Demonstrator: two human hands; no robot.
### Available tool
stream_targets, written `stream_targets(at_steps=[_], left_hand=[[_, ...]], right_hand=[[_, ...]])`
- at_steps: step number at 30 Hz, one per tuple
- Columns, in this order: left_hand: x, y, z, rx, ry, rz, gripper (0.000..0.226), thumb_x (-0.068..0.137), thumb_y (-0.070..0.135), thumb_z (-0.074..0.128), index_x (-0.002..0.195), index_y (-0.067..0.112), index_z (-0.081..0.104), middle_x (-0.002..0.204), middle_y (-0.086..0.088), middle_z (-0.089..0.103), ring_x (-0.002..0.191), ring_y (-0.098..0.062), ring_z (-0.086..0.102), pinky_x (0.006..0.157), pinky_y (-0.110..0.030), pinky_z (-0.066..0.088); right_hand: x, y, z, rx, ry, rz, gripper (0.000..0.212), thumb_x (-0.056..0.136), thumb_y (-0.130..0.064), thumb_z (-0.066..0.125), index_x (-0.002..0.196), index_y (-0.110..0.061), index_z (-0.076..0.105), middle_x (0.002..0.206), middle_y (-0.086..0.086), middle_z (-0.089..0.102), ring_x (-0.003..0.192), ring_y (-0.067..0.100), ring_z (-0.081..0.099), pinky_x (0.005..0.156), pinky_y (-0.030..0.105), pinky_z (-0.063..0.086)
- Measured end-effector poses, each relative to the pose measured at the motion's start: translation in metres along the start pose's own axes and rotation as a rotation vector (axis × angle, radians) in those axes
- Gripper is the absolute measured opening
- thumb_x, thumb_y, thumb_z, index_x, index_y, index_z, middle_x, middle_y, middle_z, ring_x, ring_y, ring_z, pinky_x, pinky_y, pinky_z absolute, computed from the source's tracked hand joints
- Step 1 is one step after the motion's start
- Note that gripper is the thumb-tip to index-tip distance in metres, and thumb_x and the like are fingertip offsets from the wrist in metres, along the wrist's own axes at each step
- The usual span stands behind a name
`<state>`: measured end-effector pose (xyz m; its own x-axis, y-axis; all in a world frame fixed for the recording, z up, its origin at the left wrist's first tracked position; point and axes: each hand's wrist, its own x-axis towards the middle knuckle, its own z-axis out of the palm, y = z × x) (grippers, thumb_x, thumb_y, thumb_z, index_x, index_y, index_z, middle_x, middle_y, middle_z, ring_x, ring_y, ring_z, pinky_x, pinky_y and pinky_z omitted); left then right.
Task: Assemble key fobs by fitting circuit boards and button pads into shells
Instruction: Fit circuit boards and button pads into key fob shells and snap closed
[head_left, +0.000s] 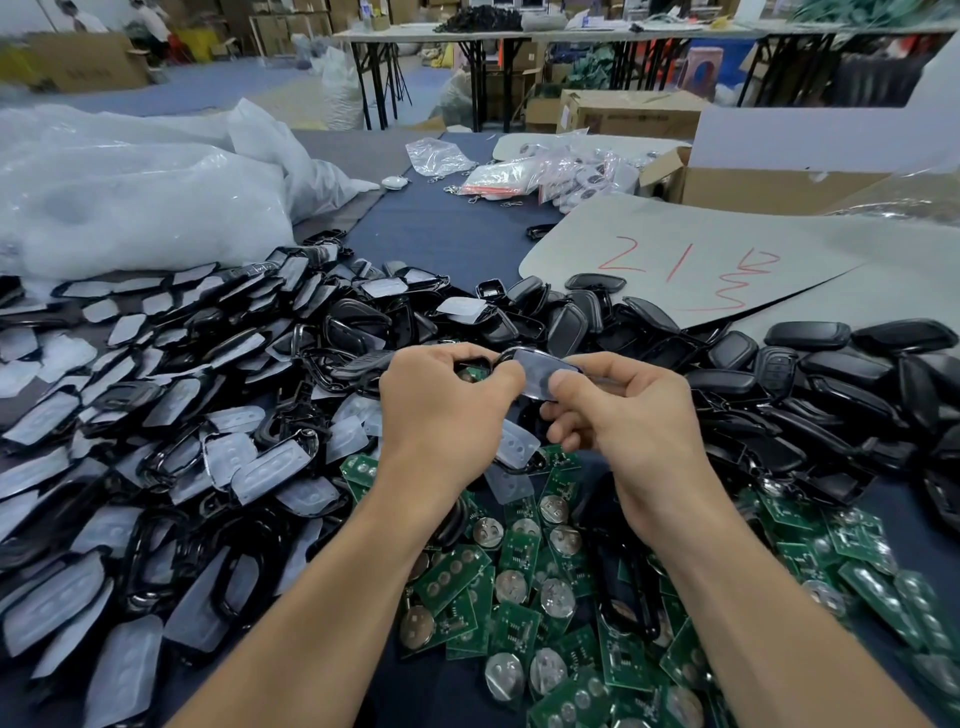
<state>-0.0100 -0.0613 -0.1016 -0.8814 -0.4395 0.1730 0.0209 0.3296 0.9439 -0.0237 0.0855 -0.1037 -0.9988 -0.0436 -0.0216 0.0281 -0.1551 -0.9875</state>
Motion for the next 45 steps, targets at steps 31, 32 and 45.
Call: stream_targets(at_steps=[31, 32, 45], left_hand=[[0.010, -0.001, -0.018, -0.251, -0.214, -0.029, 0.008, 0.073, 0.020, 0.077, 0.078, 0.026, 0.079, 0.043, 0.003, 0.046, 0.035, -0.014, 0.031, 0.039, -0.018, 0.026], [0.010, 0.000, -0.018, -0.261, -0.234, -0.021, 0.011, 0.076, 0.017, 0.076, 0.079, 0.026, 0.080, 0.042, 0.002, 0.046, 0.035, -0.014, 0.031, 0.038, -0.018, 0.026], [0.005, 0.005, -0.015, -0.348, -0.087, -0.023, 0.009, 0.083, 0.023, 0.084, 0.075, 0.021, 0.080, 0.043, 0.004, 0.050, 0.033, -0.011, 0.034, 0.037, -0.020, 0.030]], right_hand=[[-0.004, -0.016, -0.013, 0.180, -0.377, 0.389, 0.045, 0.084, -0.037, 0.063, 0.103, 0.003, 0.074, 0.090, 0.026, 0.075, 0.065, 0.024, 0.071, 0.060, 0.029, 0.061], [-0.005, -0.017, -0.014, 0.198, -0.415, 0.403, 0.041, 0.081, -0.034, 0.064, 0.099, 0.001, 0.077, 0.093, 0.027, 0.075, 0.066, 0.024, 0.072, 0.062, 0.029, 0.062], [-0.002, -0.008, -0.009, 0.362, -0.403, 0.378, 0.034, 0.083, -0.014, 0.071, 0.114, 0.001, 0.070, 0.099, 0.024, 0.074, 0.076, 0.025, 0.074, 0.068, 0.029, 0.061]])
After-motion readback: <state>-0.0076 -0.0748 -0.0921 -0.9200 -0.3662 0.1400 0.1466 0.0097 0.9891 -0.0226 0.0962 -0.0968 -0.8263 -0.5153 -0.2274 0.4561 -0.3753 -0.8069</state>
